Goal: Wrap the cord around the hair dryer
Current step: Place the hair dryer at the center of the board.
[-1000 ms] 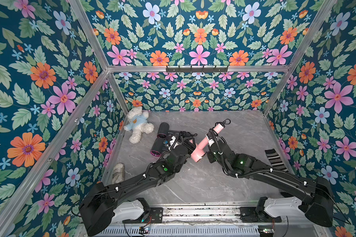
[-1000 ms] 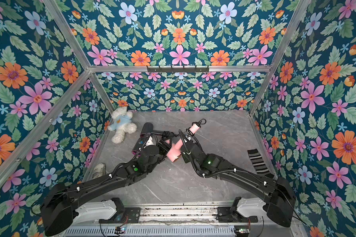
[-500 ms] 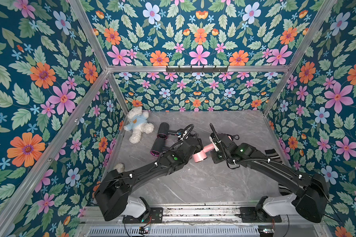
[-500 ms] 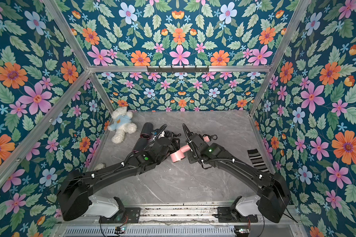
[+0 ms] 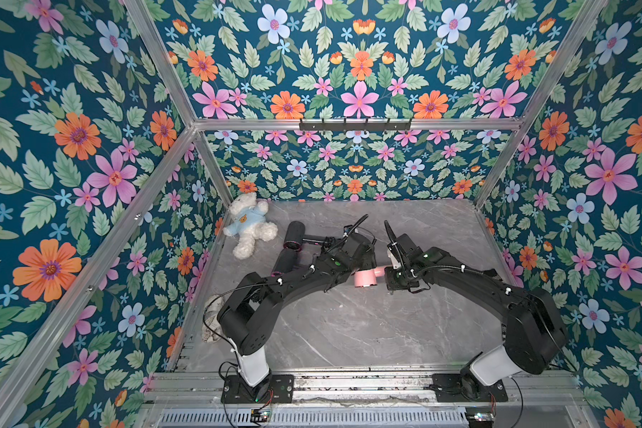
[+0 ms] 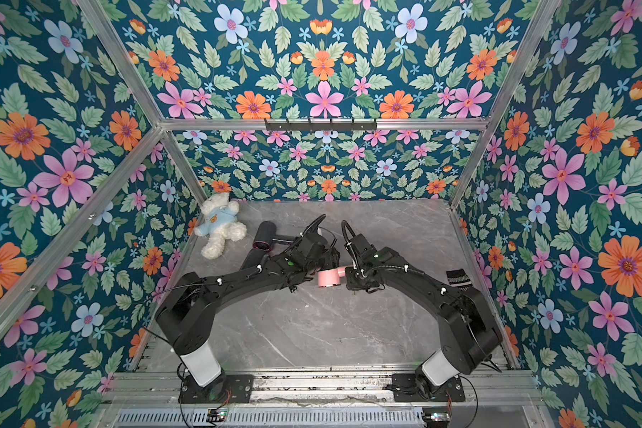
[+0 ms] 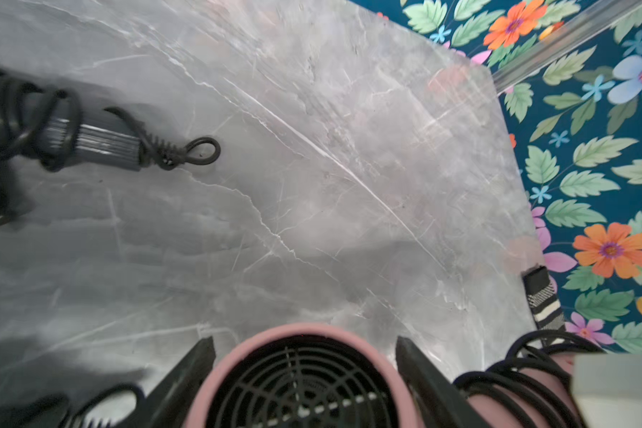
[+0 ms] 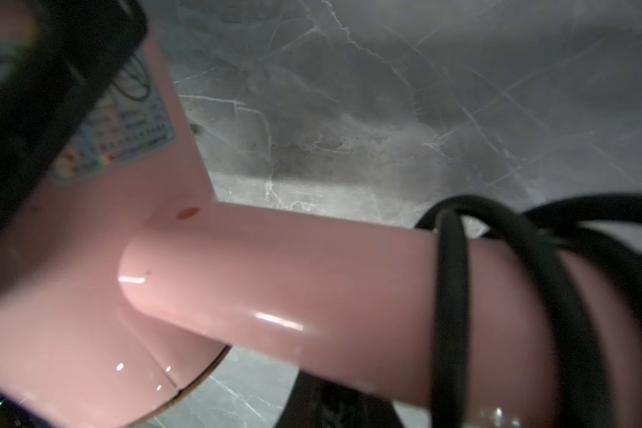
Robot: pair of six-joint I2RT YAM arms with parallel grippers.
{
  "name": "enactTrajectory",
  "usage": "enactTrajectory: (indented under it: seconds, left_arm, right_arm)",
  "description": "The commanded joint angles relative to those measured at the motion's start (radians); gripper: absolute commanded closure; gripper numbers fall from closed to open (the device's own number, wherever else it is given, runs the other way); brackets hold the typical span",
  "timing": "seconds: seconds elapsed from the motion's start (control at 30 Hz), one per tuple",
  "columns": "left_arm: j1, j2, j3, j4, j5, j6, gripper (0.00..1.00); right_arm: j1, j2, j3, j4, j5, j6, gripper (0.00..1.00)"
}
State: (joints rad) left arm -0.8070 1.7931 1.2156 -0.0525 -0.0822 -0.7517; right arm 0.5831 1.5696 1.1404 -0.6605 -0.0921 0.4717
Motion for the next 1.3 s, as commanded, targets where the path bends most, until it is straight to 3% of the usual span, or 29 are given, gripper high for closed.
enactTrajectory:
  seconds: [0.0, 0.33, 0.7, 0.83, 1.1, 1.27]
  left_arm:
    - [0.027, 0.049, 0.019, -0.071, 0.007, 0.109, 1.00]
    - [0.094, 0.195, 0.154, -0.213, 0.098, 0.277, 1.00]
    - [0.114, 0.286, 0.199, -0.253, 0.091, 0.323, 1.00]
    - [0.121, 0.304, 0.204, -0.272, 0.089, 0.332, 0.66]
    - [0.123, 0.273, 0.202, -0.261, 0.084, 0.362, 0.30]
    - [0.123, 0.267, 0.201, -0.238, 0.077, 0.395, 0.14]
  right_arm:
    - [-0.020, 0.040, 0.023, 0.064, -0.126, 0.026, 1.00]
    - [-0.077, 0.264, 0.147, 0.045, -0.219, -0.006, 1.00]
    - [-0.095, 0.366, 0.223, -0.023, -0.139, -0.051, 1.00]
    - [-0.096, 0.379, 0.236, -0.031, -0.116, -0.064, 0.89]
    - [-0.095, 0.390, 0.256, -0.053, -0.102, -0.077, 0.67]
    - [-0.096, 0.380, 0.254, -0.056, -0.105, -0.073, 0.61]
